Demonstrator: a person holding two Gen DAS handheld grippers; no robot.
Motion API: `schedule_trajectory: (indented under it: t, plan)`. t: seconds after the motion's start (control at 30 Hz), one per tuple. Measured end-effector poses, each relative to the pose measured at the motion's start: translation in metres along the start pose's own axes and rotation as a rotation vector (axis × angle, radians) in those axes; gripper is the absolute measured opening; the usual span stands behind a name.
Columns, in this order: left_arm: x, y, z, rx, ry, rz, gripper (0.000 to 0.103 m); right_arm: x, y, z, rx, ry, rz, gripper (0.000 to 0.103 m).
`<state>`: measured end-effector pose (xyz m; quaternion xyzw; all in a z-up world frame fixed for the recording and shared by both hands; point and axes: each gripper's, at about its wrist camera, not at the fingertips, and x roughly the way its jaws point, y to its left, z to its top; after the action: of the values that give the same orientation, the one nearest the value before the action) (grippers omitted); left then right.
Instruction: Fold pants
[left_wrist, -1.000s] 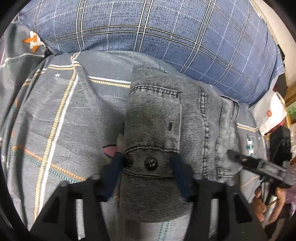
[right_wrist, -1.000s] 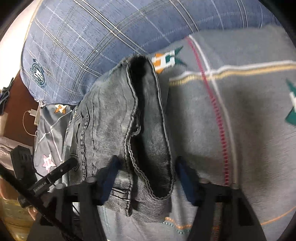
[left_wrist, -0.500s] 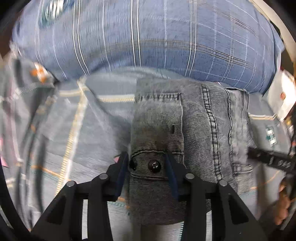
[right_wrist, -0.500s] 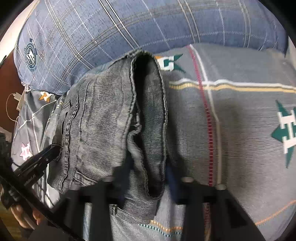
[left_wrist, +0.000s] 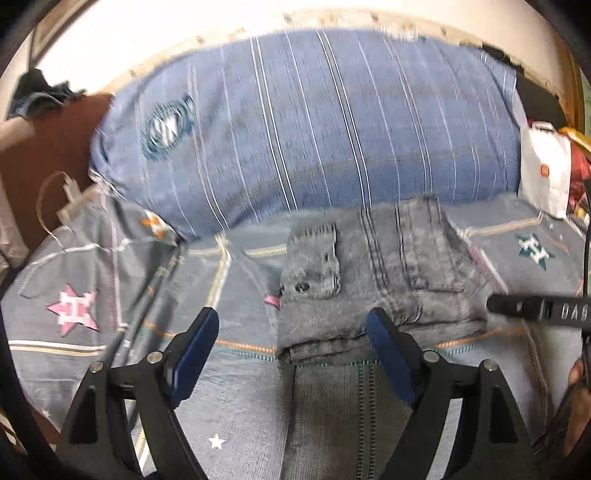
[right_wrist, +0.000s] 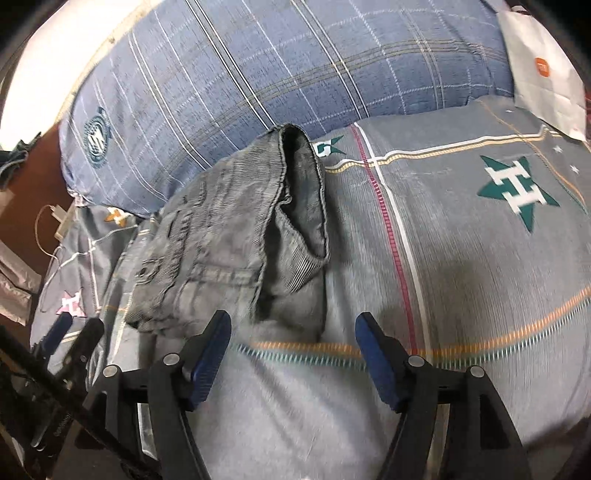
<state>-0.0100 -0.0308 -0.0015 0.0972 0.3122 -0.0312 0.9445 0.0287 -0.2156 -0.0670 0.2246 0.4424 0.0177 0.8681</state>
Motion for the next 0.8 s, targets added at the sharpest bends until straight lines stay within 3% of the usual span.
schedule_trajectory:
  t: [0.13,0.33,0.5,0.8]
  plan:
    - [-0.016,0.009,-0.002,-0.052,-0.031,0.051,0.085,-0.021,0.016,-0.017,-0.027,-0.063,0.018,0.077]
    - [-0.009,0.024,-0.019,-0.172,0.102,0.019,0.085,-0.043,0.044,-0.039,-0.103,-0.147,0.036,0.081]
    - [-0.015,0.024,-0.015,-0.153,0.049,0.107,0.085,-0.054,0.067,-0.048,-0.217,-0.225,0.029,0.081]
    - [-0.033,0.028,-0.009,-0.178,0.019,0.133,0.085,-0.061,0.072,-0.049,-0.239,-0.257,0.039,0.081]
